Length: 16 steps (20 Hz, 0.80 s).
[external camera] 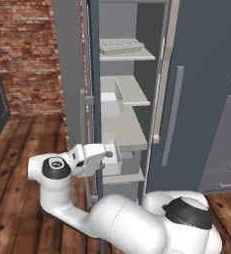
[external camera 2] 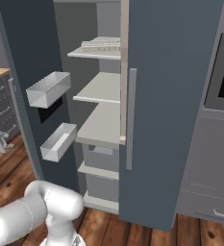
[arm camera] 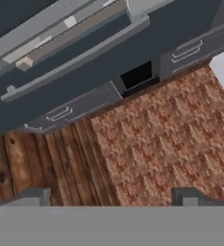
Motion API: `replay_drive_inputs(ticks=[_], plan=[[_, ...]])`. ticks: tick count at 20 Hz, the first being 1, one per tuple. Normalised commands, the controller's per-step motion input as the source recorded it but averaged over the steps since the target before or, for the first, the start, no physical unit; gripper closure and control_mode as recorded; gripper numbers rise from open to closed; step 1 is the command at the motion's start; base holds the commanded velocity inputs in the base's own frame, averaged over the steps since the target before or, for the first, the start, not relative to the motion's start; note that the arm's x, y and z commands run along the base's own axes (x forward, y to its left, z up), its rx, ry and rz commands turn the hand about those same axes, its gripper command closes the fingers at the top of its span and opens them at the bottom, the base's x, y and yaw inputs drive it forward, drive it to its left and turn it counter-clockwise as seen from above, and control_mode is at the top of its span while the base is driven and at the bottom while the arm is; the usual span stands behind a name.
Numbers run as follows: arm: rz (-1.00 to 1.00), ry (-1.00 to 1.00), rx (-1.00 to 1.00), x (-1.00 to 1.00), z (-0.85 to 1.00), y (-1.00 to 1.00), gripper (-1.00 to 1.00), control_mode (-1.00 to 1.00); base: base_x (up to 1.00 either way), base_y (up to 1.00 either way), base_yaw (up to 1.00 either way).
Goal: The ice cube tray has been filled with water. Take the tray and place it in the freezer to make ice. Close the freezer door after placing the tray.
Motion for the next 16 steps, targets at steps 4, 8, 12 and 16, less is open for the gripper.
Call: replay_drive_inputs(ticks=[4,8,12,16], plan=[[0.00,0.09,-0.09,0.25,-0.10,0.37,-1.00,-1.00,0.00,0.00,0.00],[0.00,0.04,-0.08,0.21,-0.09,0.24,-1.00,-1.00,0.00,0.00,0.00],[0.00,0.00,-0.07,0.16,-0.14,0.14,-1.00,-1.00,0.00,0.00,0.00],[0.00,0.00,-0.05,0.11,-0.16,0.08,-1.00,-1.00,0.00,0.00,0.00]])
